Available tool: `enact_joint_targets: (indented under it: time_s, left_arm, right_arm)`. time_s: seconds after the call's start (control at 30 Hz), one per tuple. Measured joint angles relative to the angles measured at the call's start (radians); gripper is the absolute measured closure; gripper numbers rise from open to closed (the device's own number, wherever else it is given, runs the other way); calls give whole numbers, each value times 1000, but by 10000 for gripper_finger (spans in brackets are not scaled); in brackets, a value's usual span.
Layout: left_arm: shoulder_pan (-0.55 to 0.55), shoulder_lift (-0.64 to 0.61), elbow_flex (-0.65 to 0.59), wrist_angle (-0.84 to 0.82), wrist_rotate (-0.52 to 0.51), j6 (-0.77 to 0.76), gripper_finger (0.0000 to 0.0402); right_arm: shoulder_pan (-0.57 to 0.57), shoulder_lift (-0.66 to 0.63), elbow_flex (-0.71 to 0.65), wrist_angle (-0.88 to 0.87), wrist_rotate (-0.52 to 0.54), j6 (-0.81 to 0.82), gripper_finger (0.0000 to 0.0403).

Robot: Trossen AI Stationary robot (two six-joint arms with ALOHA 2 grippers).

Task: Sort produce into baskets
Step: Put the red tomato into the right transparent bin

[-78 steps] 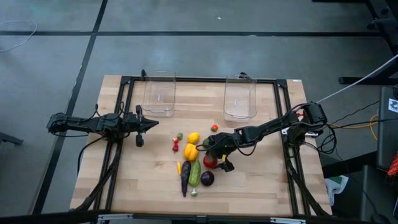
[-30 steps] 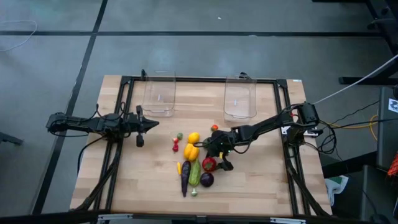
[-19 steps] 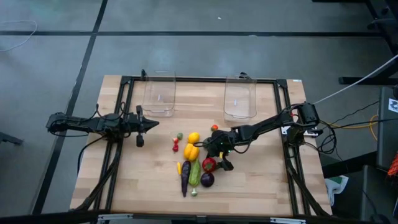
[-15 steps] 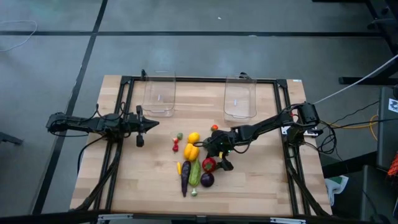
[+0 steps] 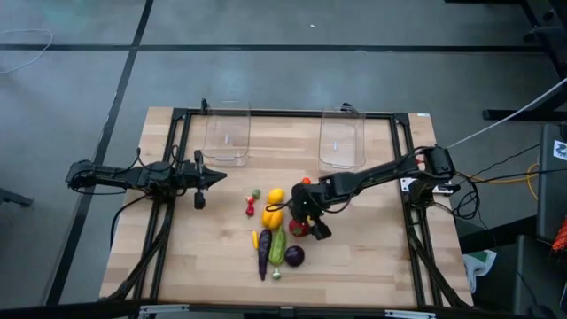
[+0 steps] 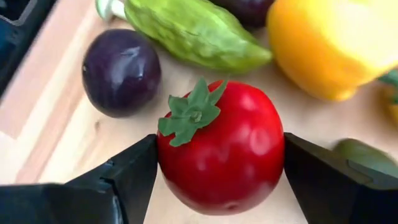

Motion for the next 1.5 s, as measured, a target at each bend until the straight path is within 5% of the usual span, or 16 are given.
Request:
enact_joint_targets:
  time_s: [0.3, 0.9, 1.23, 1.5]
  left_arm:
    - [0, 0, 0, 0, 0, 0, 400]
    - [0, 0, 0, 0, 0, 0, 400]
    - [0, 0, 0, 0, 0, 5, 400]
    - [0, 0, 0, 0, 0, 5, 400]
  right_arm:
    - [-8, -1, 136, -222, 174, -105, 91]
    - [-197, -84, 417, -618, 188, -179, 91]
    - [-436, -283, 408, -679, 248, -184, 91]
    - [-682, -327, 202, -528, 187, -211, 91]
